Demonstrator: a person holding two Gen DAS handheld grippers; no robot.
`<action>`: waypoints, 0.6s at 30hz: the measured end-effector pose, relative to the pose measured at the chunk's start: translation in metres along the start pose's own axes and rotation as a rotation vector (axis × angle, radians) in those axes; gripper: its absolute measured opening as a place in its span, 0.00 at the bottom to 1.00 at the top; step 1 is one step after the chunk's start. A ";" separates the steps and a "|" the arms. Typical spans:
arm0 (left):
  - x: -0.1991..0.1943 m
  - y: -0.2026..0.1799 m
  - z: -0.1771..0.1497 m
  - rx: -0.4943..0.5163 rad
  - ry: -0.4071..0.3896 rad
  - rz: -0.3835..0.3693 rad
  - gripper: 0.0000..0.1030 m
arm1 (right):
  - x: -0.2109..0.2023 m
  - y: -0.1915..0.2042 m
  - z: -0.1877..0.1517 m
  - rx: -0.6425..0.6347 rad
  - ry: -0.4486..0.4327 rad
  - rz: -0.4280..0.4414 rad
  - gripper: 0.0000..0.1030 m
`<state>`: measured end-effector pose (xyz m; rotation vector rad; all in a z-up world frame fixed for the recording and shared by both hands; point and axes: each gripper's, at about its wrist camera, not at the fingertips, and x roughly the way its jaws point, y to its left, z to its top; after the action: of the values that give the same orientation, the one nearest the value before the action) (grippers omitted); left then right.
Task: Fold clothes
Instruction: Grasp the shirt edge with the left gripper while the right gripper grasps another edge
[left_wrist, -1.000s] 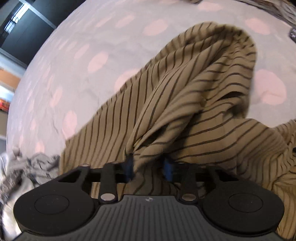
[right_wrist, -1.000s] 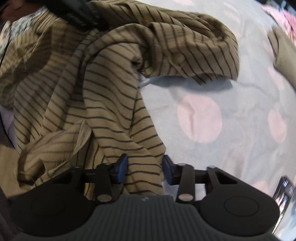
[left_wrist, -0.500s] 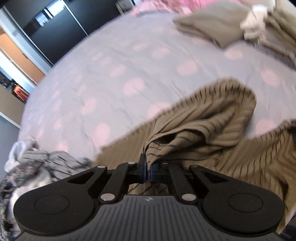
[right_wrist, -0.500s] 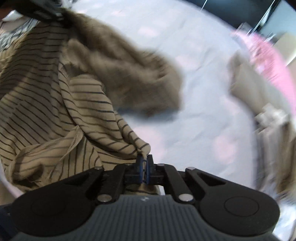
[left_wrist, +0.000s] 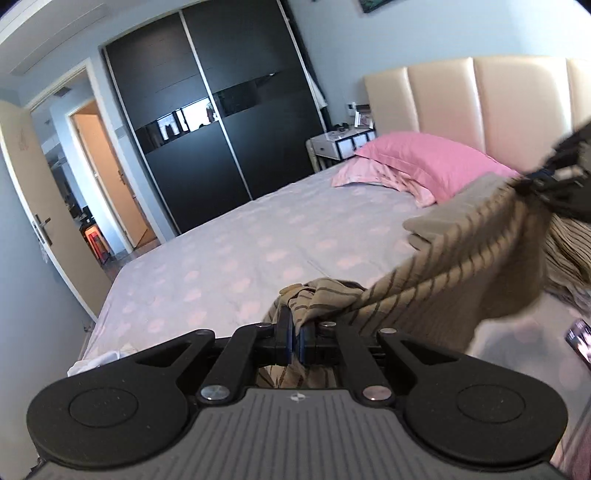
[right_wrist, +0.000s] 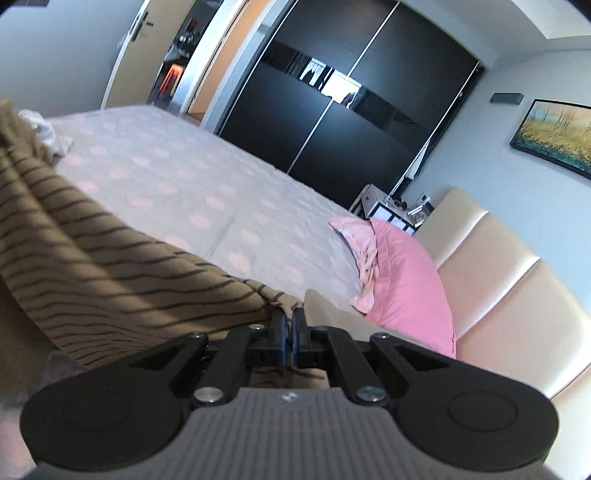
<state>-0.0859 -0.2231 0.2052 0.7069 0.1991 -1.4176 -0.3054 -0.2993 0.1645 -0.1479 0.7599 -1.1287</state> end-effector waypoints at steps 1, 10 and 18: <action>-0.001 -0.006 -0.009 0.020 0.023 -0.015 0.02 | -0.001 0.002 -0.004 0.005 0.008 0.011 0.03; 0.032 -0.092 -0.142 0.184 0.414 -0.251 0.02 | 0.050 0.065 -0.089 -0.028 0.299 0.227 0.03; 0.049 -0.146 -0.220 0.298 0.619 -0.363 0.02 | 0.054 0.135 -0.184 -0.149 0.524 0.388 0.04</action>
<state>-0.1538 -0.1399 -0.0404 1.4048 0.6328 -1.5487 -0.3043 -0.2373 -0.0618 0.1747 1.2782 -0.7404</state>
